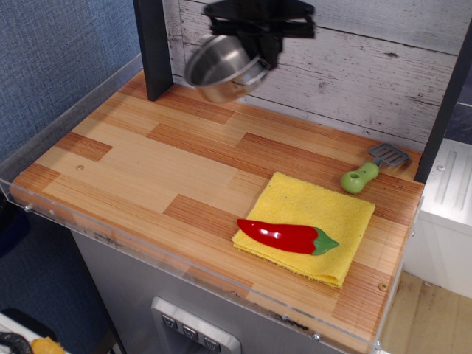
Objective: Move the silver pot to the top left corner of the yellow cloth.
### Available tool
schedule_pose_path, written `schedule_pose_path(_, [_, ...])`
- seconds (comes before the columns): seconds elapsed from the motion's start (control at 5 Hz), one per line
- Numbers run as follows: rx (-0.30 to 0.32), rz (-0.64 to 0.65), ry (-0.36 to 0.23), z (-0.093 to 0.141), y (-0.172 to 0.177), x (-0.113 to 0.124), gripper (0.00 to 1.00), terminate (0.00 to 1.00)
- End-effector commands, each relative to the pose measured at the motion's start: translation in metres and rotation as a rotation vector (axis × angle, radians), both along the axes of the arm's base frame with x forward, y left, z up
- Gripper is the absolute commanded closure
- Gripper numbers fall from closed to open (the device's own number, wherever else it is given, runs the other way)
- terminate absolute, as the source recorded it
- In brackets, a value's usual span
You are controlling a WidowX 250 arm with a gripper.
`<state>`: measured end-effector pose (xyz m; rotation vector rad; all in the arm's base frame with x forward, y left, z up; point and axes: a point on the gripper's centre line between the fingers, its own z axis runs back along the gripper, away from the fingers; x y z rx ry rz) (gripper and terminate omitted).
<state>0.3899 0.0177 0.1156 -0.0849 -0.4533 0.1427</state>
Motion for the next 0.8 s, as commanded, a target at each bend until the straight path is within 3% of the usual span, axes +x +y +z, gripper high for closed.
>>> schedule_pose_path(0.0, [-0.003, -0.078, 0.002, -0.015, -0.025, -0.021, 1.00, 0.00])
schedule_pose_path(0.6, [-0.018, -0.149, 0.040, -0.053, -0.040, -0.020, 1.00, 0.00])
